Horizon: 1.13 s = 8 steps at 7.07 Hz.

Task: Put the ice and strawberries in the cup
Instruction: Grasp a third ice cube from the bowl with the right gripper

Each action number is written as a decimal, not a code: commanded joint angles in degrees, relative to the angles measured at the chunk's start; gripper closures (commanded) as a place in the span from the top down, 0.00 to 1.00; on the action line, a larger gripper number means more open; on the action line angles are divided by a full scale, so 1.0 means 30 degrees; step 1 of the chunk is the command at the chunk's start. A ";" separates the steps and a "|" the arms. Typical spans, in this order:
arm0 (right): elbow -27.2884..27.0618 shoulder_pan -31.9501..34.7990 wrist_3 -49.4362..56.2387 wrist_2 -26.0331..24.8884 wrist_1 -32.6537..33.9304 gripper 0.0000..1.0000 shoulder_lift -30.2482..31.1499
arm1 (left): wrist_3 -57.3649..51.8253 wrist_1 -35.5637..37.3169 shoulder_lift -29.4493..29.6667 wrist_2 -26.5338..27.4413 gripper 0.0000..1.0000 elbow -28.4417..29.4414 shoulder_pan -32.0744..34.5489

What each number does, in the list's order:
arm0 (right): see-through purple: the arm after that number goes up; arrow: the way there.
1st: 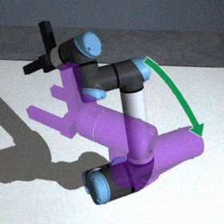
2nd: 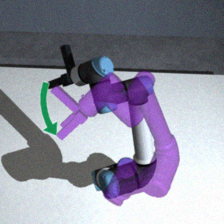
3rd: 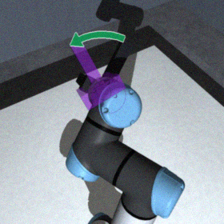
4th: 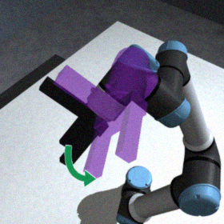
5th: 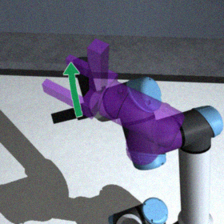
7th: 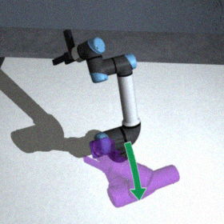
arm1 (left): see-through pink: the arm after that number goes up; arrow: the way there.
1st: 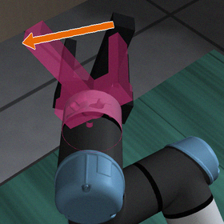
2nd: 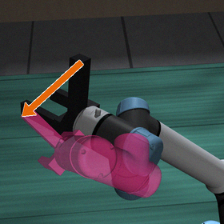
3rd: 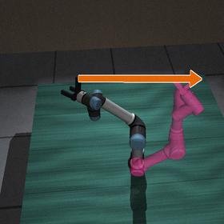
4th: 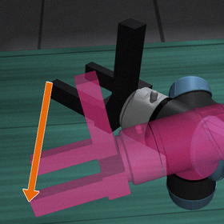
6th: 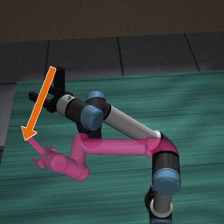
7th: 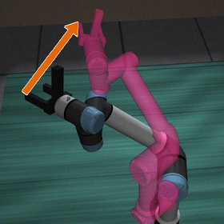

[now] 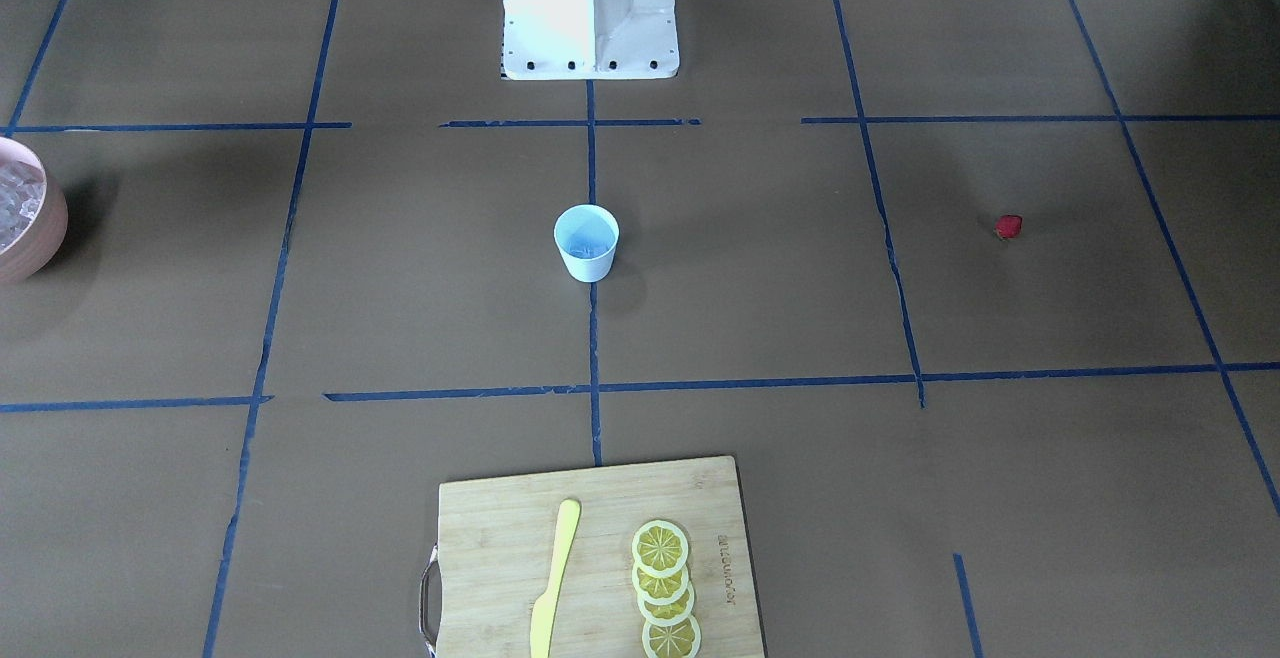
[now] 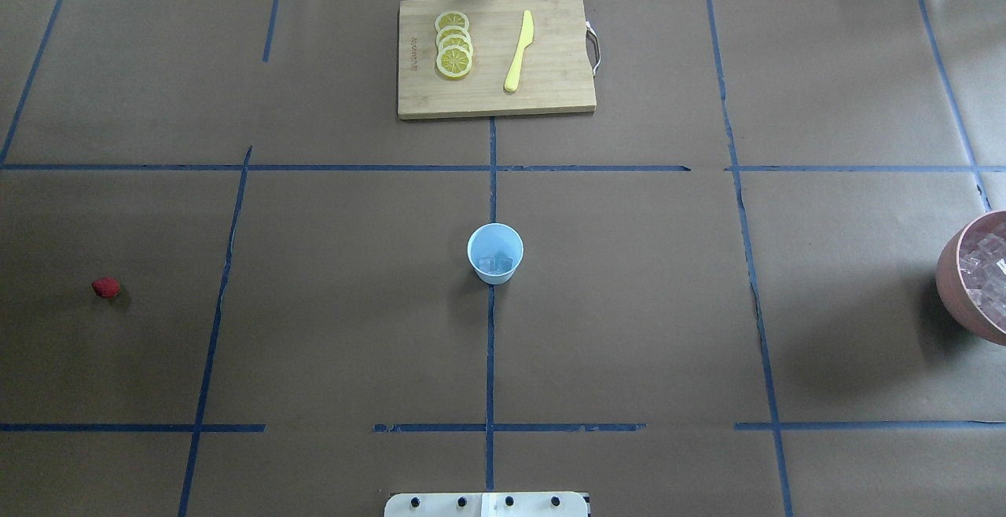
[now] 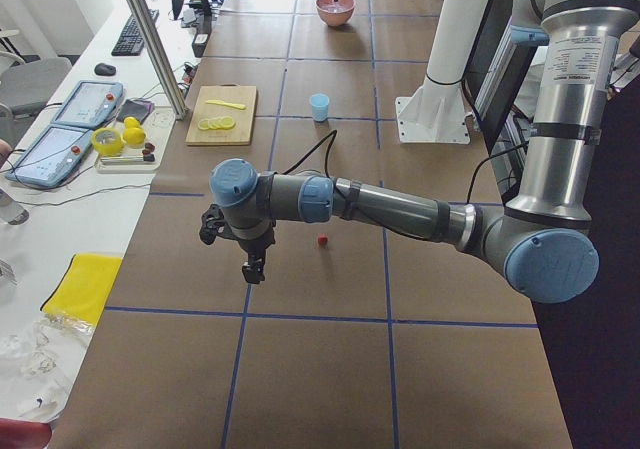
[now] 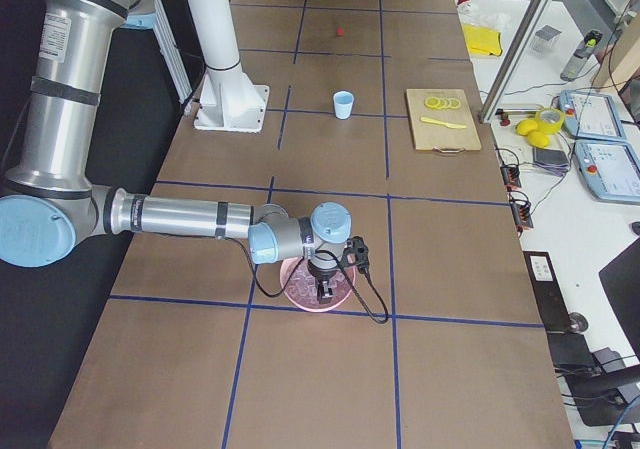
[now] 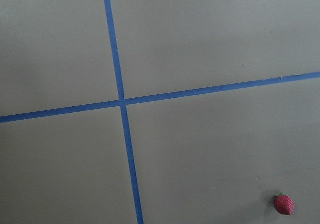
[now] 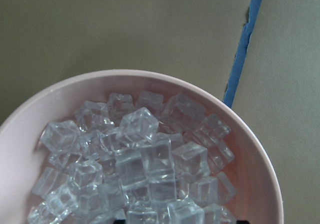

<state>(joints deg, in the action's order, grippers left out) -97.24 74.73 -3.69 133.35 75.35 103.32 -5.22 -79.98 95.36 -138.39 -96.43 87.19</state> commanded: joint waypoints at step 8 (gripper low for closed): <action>0.0828 -0.0565 -0.0089 -0.0329 -0.0008 0.59 -0.0338 | 0.0012 0.0000 0.0000 -0.0013 1.00 0.0003 0.0000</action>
<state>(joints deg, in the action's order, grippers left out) -95.31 73.09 -3.96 132.33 75.39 102.31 -5.19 -79.94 95.38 -138.43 -96.38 87.19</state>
